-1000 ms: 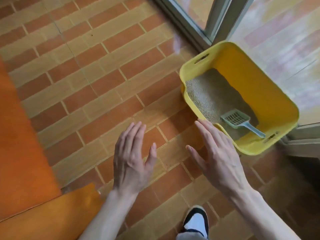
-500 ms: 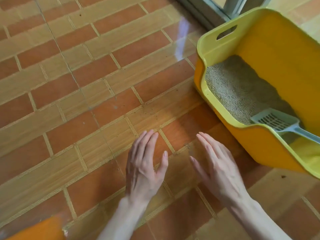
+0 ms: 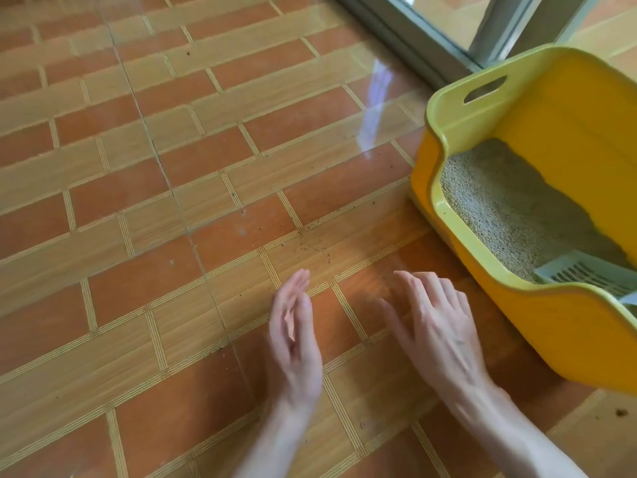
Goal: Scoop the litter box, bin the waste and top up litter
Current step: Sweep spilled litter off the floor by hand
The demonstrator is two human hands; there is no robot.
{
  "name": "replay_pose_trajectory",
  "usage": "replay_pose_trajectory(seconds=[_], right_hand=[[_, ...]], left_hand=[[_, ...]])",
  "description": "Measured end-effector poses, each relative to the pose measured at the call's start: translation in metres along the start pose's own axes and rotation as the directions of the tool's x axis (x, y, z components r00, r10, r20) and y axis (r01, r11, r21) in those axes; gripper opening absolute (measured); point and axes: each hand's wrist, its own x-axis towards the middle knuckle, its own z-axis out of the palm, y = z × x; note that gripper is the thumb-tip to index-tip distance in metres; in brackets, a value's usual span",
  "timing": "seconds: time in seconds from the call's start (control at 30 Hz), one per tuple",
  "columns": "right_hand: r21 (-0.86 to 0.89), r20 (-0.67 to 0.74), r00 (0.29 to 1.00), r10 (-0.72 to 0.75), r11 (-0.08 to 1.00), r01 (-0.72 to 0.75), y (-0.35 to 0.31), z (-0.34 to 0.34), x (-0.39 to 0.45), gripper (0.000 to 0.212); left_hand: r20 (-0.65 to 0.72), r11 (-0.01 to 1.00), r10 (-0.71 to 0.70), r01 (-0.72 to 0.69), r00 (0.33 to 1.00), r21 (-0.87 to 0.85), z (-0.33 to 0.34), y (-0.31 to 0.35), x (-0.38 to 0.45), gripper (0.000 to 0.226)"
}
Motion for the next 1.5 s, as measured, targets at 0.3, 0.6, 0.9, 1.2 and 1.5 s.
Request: replay_pose_trajectory(seconds=[0.3, 0.6, 0.9, 1.2, 1.5], right_hand=[[-0.272, 0.209, 0.978, 0.002, 0.961, 0.056, -0.01, 0.012, 0.061, 0.051], [-0.353, 0.369, 0.928, -0.049, 0.916, 0.189, -0.017, 0.015, 0.062, 0.016], [-0.19, 0.442, 0.897, -0.018, 0.975, 0.113, -0.026, 0.01, 0.072, 0.011], [0.241, 0.268, 0.947, -0.176, 0.964, 0.111, -0.094, -0.019, 0.055, 0.029], [0.284, 0.137, 0.945, -0.298, 0.926, 0.251, -0.125, -0.033, 0.056, 0.027]], left_hand=[[-0.028, 0.884, -0.357, 0.328, 0.934, -0.333, -0.01, 0.012, 0.019, 0.044], [0.08, 0.632, -0.555, 0.482, 0.828, -0.607, -0.007, 0.023, 0.023, 0.051], [0.106, 0.552, -0.596, 0.501, 0.796, -0.666, -0.007, 0.024, 0.024, 0.053], [0.151, 0.502, -0.635, 0.554, 0.757, -0.664, 0.0, 0.018, 0.027, 0.057], [0.384, 0.27, -0.638, 0.661, 0.668, -0.7, -0.015, 0.003, 0.032, 0.062]])
